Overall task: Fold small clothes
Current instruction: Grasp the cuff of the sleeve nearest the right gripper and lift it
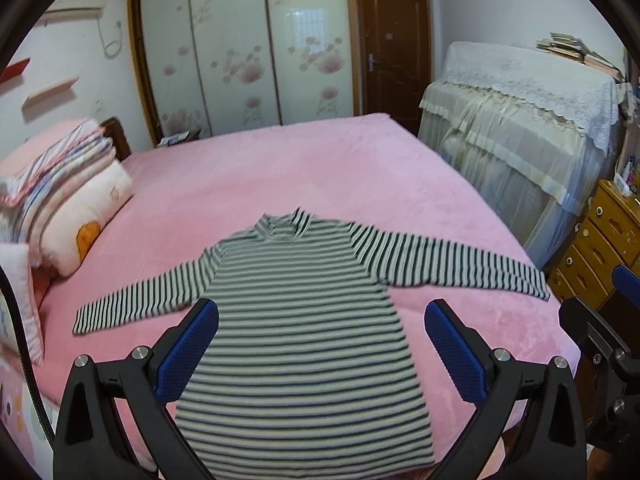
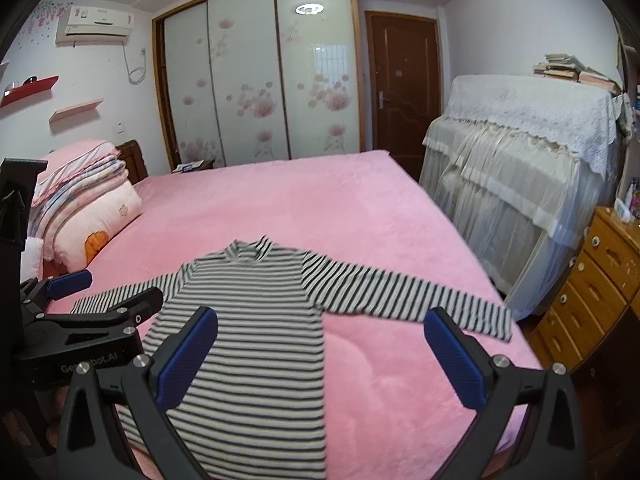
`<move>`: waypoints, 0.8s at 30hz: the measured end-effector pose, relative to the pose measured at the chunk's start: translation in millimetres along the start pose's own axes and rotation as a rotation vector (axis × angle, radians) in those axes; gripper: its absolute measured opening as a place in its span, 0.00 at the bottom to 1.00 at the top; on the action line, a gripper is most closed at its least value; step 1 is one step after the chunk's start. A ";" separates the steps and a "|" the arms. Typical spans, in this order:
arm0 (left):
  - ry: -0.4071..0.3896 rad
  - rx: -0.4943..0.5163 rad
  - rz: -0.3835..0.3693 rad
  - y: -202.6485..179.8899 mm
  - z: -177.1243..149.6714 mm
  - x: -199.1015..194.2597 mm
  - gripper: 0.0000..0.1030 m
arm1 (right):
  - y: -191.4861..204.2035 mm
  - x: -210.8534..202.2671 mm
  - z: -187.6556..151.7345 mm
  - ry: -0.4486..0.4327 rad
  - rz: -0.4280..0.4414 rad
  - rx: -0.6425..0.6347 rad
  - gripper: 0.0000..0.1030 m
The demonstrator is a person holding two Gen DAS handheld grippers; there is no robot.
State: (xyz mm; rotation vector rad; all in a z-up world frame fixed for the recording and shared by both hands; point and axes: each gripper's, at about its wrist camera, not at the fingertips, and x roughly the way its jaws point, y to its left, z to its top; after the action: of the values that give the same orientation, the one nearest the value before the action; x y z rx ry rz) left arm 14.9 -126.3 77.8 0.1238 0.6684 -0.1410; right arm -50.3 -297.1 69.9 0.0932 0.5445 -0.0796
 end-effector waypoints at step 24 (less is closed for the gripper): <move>-0.029 0.170 -0.120 -188.9 62.0 162.8 0.99 | -224.1 92.6 -2.1 0.028 -0.342 0.264 1.00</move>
State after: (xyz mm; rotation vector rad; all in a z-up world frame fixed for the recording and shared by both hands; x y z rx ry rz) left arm 146.9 -336.6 11.4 0.2450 0.6341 -0.3150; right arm 5.1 -524.0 4.8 0.2578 0.5717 -0.4845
